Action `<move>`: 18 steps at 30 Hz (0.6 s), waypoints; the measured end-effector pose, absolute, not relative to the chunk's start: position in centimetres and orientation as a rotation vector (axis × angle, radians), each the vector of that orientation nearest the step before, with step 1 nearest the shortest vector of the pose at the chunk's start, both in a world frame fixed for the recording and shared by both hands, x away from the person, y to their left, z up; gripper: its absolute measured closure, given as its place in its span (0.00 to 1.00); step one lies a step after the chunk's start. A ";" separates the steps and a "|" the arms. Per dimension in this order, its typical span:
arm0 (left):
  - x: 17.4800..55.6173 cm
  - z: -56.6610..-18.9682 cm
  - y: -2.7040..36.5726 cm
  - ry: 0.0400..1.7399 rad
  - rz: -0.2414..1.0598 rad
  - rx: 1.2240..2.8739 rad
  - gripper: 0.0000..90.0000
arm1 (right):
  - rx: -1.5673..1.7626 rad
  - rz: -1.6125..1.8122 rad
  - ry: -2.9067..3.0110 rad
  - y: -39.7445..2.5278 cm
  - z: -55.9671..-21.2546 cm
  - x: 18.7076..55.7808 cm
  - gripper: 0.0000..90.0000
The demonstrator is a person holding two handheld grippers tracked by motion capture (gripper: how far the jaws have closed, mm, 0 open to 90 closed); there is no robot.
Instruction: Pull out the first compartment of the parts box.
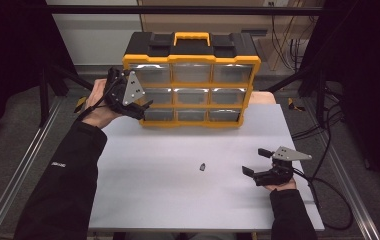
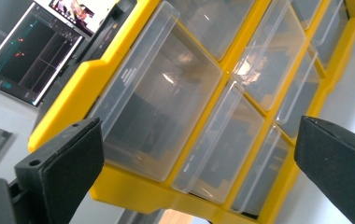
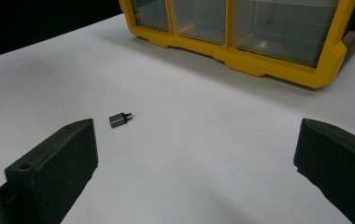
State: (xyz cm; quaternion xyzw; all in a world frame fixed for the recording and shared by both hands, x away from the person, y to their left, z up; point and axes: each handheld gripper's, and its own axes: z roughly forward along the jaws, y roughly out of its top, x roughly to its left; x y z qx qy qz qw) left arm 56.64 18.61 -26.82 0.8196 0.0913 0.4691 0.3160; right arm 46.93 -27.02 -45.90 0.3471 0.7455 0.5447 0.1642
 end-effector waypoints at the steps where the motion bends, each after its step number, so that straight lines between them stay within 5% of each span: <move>1: 56.7 -26.8 18.5 0.232 1.247 2.161 0.01 | 0.989 1.553 2.125 -27.0 -45.9 46.9 0.00; 18: 58.5 -26.8 17.2 0.124 1.364 2.238 0.02 | 0.990 1.551 2.124 -27.0 -45.9 46.9 0.00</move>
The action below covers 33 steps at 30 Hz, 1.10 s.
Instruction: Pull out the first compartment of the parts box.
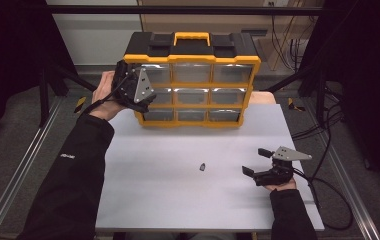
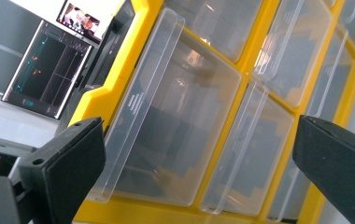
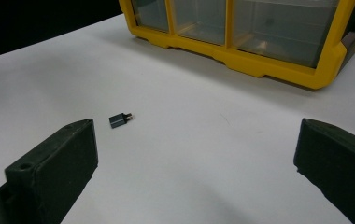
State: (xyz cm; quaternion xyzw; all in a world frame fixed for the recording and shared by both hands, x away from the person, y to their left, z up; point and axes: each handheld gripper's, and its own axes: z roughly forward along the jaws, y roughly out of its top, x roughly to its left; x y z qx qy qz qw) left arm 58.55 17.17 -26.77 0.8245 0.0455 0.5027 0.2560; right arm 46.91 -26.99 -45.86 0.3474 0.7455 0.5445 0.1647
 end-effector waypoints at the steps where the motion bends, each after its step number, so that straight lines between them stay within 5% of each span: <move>1: 58.7 -26.8 17.1 0.118 1.375 2.239 0.03 | 0.989 1.552 2.124 -27.0 -45.9 46.9 0.00; 21: 59.9 -27.8 16.7 -0.013 1.545 2.261 0.07 | 0.987 1.549 2.127 -26.9 -45.9 46.9 0.00; 33: 59.8 -28.1 16.9 -0.106 1.666 2.233 0.22 | 0.988 1.550 2.126 -27.0 -45.9 46.9 0.00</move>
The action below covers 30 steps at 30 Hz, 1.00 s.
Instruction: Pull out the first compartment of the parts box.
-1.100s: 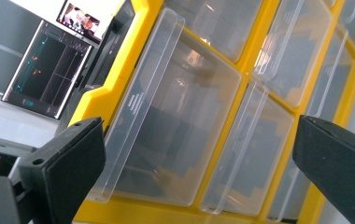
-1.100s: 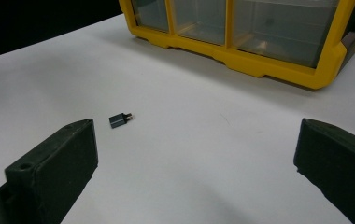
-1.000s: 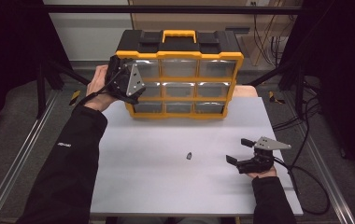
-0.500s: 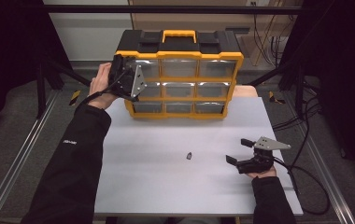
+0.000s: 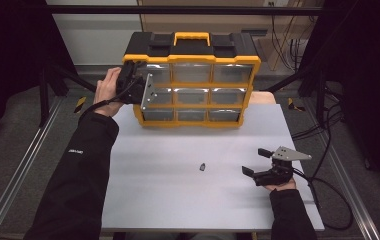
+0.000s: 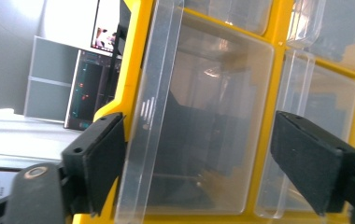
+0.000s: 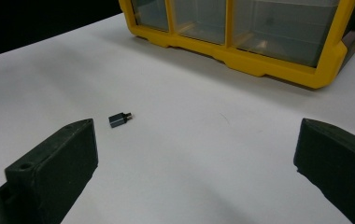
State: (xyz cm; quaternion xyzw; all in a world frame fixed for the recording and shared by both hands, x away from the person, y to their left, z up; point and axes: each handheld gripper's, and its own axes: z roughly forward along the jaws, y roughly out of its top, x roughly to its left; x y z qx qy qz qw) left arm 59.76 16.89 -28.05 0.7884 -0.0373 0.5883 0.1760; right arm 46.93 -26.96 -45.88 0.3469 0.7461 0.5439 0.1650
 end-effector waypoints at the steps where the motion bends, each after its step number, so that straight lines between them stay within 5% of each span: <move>1: 59.7 -28.1 16.9 -0.111 1.674 2.231 0.24 | 0.990 1.549 2.125 -27.0 -45.9 46.9 0.00; 30: 59.5 -28.1 17.2 -0.172 1.855 2.136 0.65 | 0.989 1.549 2.121 -27.0 -45.9 46.9 0.00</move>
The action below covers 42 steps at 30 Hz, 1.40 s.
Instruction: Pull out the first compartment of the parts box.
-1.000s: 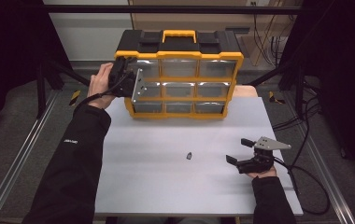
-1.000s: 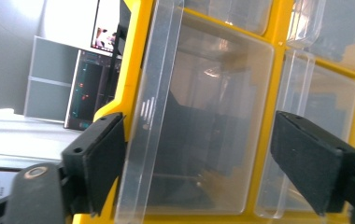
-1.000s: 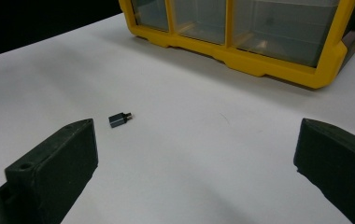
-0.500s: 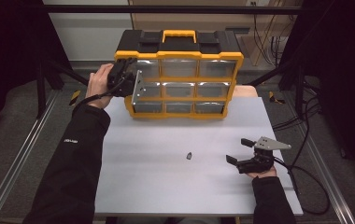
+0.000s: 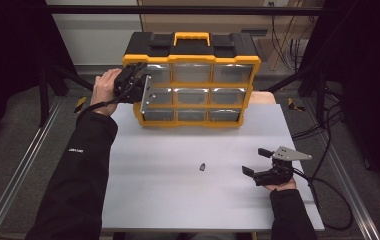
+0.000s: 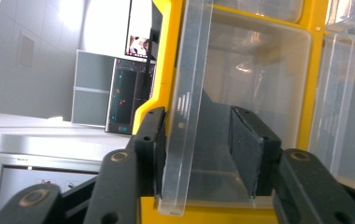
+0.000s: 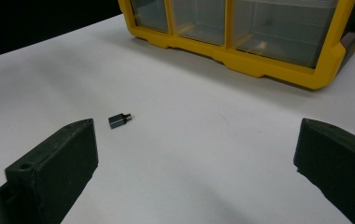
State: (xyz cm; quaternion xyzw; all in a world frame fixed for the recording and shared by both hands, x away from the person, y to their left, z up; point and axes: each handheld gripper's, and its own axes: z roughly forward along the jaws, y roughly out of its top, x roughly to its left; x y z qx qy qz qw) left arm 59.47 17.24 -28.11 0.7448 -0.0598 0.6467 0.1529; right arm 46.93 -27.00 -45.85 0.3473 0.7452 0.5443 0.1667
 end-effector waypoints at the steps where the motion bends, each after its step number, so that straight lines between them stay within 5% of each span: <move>1: 59.5 -28.1 17.3 -0.173 1.857 2.134 0.66 | 0.989 1.550 2.121 -27.0 -45.9 46.9 0.00; 19: 59.5 -28.3 17.3 -0.227 1.951 2.086 0.83 | 0.989 1.550 2.120 -27.0 -45.8 46.9 0.00; 42: 59.2 -28.6 17.2 -0.306 2.021 2.078 0.86 | 0.988 1.554 2.119 -27.0 -45.8 46.9 0.00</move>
